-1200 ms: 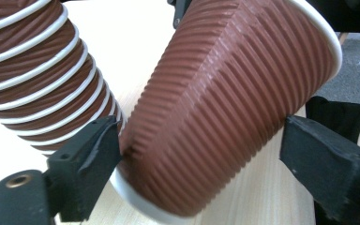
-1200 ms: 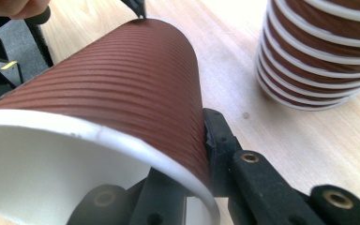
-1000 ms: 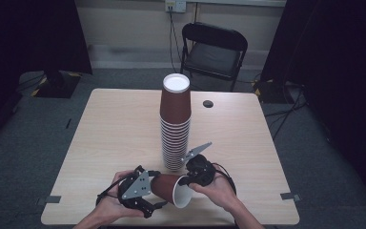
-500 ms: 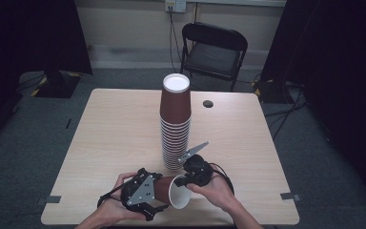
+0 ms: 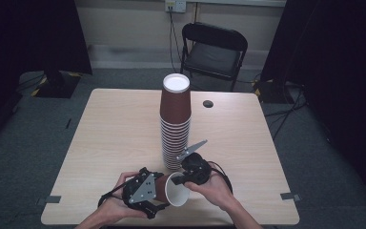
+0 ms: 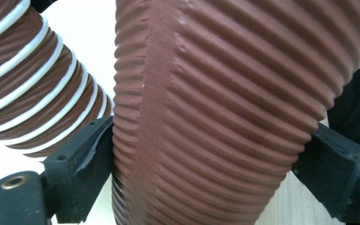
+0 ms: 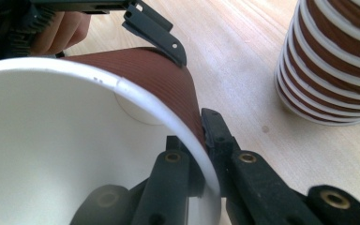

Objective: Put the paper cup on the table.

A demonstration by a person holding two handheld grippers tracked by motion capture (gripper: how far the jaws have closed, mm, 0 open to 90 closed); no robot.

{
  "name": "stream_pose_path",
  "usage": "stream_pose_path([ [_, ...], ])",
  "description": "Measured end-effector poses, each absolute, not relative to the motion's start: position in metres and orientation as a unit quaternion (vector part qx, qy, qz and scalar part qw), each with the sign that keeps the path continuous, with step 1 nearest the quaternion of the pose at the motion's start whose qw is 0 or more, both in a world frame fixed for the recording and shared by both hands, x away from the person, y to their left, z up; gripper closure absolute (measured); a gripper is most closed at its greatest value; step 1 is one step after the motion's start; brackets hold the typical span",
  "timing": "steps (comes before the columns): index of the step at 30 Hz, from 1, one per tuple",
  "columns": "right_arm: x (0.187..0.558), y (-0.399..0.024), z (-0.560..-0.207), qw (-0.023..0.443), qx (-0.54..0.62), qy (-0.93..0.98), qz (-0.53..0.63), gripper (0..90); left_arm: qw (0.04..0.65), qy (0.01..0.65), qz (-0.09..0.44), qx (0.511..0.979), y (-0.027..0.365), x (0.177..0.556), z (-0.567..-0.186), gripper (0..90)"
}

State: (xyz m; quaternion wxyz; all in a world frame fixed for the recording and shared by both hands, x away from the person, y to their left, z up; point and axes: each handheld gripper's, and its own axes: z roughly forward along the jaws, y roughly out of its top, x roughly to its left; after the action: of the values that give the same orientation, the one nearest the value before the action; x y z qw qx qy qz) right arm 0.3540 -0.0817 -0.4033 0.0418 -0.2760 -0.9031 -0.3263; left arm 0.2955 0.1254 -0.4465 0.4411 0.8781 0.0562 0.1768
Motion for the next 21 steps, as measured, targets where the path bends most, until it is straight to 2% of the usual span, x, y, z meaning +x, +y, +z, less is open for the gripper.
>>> stream_pose_path([
  [21, 0.359, -0.072, -0.399, 0.048, -0.288, -0.907, -0.302, 88.2, 0.433, 0.017, 0.211, 0.876, 0.104, 0.296, -0.432, 10.3],
])
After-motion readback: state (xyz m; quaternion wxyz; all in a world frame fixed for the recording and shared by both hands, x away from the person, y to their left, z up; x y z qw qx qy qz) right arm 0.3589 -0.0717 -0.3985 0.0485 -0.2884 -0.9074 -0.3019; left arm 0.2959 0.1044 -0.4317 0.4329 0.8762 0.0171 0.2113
